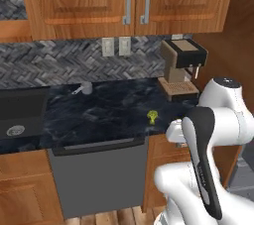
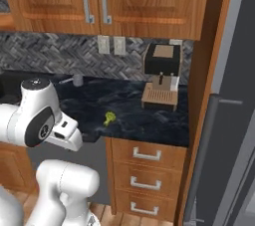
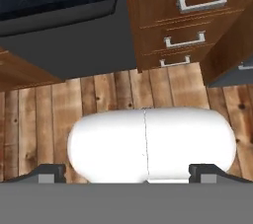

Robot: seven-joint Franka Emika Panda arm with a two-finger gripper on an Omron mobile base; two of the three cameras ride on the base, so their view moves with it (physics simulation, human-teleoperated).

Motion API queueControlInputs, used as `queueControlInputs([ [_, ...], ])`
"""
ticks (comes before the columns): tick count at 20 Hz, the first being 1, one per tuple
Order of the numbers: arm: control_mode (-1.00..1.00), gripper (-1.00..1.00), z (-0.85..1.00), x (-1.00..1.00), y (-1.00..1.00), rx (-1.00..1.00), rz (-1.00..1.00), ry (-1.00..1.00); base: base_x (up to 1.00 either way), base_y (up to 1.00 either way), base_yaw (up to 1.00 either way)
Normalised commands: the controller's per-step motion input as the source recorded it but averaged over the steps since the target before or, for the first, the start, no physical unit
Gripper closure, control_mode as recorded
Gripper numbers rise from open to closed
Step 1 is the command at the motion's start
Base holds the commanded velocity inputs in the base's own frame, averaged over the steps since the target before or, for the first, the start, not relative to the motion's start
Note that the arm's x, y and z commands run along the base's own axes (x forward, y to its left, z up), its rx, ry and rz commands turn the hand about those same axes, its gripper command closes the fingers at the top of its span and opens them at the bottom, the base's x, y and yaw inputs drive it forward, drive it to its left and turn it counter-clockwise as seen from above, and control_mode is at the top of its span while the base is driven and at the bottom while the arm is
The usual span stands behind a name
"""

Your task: Place the broccoli and mushroom inside the fridge drawer. Close the drawer after placing the vegetables.

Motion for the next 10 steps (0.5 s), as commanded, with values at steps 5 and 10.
queueControlInputs([
  [5,-1.00,-1.00,0.00,0.34,-0.03,0.00,-0.03,0.03,0.43,0.00,-0.05],
  [10,-1.00,-1.00,0.00,1.00,-0.02,0.00,-0.09,0.09,0.00,0.00,0.00],
])
